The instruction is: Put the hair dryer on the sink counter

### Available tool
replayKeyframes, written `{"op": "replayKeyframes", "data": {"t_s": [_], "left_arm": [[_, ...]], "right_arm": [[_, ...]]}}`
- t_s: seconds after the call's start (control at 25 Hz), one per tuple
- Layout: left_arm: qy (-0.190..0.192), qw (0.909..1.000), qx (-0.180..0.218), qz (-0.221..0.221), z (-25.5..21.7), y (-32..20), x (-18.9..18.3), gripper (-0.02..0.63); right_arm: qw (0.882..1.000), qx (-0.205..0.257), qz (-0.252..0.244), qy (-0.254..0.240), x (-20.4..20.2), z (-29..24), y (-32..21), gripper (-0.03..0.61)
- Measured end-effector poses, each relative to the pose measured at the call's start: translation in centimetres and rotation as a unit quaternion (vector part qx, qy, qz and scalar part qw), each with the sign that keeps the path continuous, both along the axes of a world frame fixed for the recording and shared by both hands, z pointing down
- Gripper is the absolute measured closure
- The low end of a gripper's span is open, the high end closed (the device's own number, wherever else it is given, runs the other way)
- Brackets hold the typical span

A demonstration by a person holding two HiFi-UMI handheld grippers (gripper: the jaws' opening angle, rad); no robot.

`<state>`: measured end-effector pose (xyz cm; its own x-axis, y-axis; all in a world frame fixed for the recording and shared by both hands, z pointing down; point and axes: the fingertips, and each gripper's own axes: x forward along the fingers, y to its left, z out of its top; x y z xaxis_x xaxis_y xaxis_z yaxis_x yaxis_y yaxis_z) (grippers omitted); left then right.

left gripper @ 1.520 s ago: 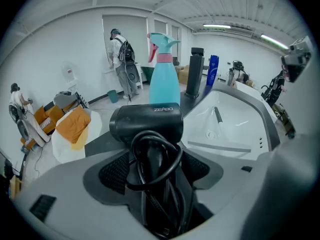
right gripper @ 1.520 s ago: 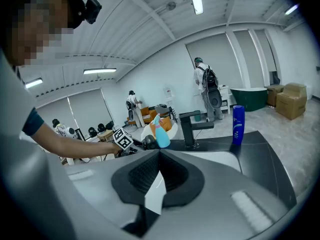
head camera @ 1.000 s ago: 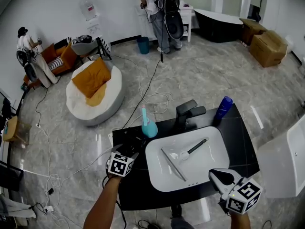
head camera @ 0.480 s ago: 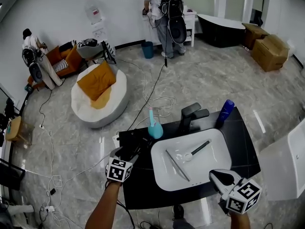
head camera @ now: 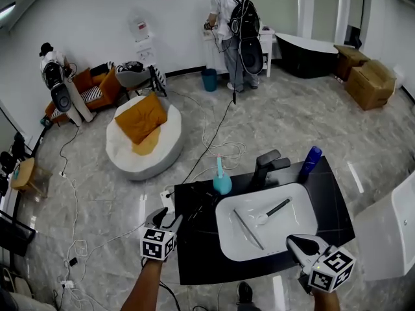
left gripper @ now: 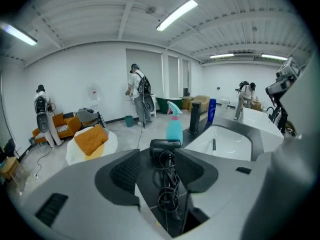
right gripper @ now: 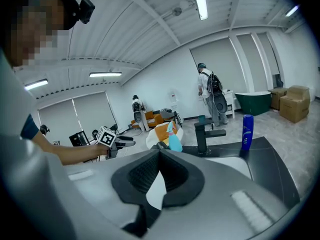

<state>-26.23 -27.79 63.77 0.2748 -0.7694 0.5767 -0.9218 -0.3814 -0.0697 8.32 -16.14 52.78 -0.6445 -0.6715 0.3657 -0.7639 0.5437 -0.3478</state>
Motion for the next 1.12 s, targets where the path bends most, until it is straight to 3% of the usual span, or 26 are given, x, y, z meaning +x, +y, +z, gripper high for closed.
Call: {"op": "replayKeyframes", "data": {"t_s": [0.08, 0.36, 0.6, 1.12], "left_arm": [[0.012, 0.9998, 0.017, 0.000, -1.7, 0.8, -0.3, 0.414], [0.045, 0.9954, 0.084, -0.008, -8.2, 3.4, -1.8, 0.601], [0.083, 0.9903, 0.111, 0.003, -12.5, 6.0, -2.3, 0.609], [0.117, 0.9803, 0.159, -0.005, -19.1, 12.1, -4.7, 0.609]], "right_arm": [[1.000, 0.001, -0.003, 0.000, -0.6, -0.5, 0.3, 0.568], [1.000, 0.012, -0.011, -0.004, -2.8, -2.5, 1.1, 0.568], [1.000, 0.018, -0.012, -0.009, -3.9, -4.0, 2.0, 0.568], [1.000, 0.026, -0.015, -0.003, -4.4, -7.3, 5.0, 0.568]]}}
